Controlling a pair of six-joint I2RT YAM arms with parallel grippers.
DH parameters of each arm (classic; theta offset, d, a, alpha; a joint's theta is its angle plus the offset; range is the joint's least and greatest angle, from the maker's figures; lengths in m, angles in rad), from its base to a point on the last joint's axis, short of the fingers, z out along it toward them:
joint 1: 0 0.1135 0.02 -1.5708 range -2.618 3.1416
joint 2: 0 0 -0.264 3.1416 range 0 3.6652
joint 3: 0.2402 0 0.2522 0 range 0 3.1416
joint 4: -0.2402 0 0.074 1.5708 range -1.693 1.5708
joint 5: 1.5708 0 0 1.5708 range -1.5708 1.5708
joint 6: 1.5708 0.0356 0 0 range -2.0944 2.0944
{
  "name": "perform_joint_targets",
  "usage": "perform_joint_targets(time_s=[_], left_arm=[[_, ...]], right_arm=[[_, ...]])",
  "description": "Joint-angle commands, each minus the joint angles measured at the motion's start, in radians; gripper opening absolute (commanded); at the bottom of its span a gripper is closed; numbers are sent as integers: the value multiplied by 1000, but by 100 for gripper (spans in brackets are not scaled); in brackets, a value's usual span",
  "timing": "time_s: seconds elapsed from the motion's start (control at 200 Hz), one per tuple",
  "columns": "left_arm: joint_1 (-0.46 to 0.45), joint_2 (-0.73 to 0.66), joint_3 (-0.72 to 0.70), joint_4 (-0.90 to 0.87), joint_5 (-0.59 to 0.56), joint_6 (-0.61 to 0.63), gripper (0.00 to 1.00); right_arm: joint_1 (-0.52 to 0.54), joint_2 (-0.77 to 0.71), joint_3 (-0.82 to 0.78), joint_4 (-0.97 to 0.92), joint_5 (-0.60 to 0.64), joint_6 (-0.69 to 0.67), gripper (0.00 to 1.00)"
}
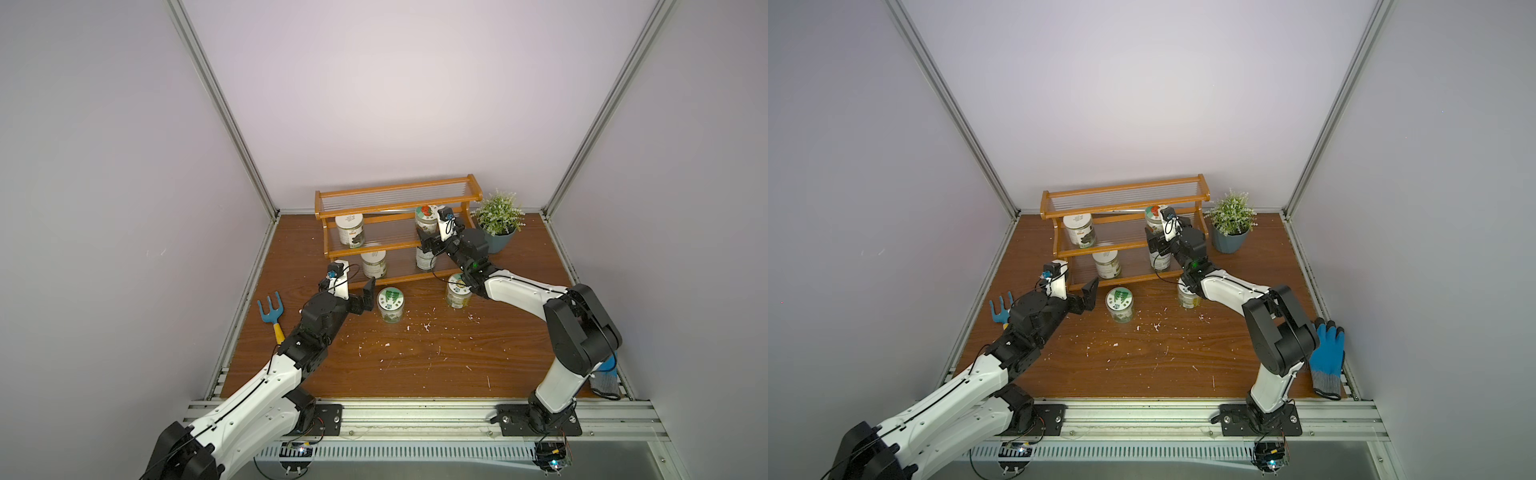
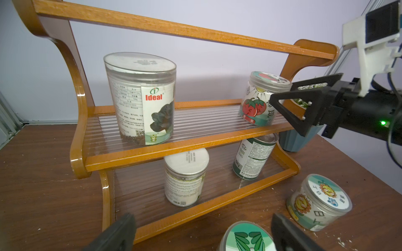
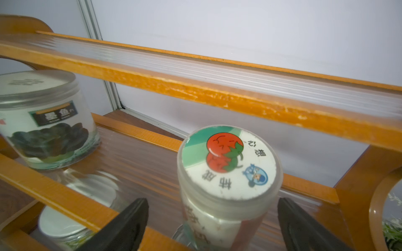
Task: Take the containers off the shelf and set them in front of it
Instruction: 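Pick up a container from the shelf.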
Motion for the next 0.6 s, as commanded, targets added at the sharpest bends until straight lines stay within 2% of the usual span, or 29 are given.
perform_joint_targets(time_s=[0.0, 0.38, 0.48, 0.596], left_arm=[[12, 0, 28, -5, 11, -5, 100], [17, 8, 30, -8, -4, 1, 100], [18, 11, 31, -9, -6, 1, 100], [19, 11, 31, -8, -9, 0, 100]], right_arm=[[-13, 24, 66, 71, -12, 29, 99], [-21, 148, 182, 75, -13, 70, 99], [-22, 149, 174, 92, -10, 80, 95], [-22, 140, 162, 108, -13, 86, 84]])
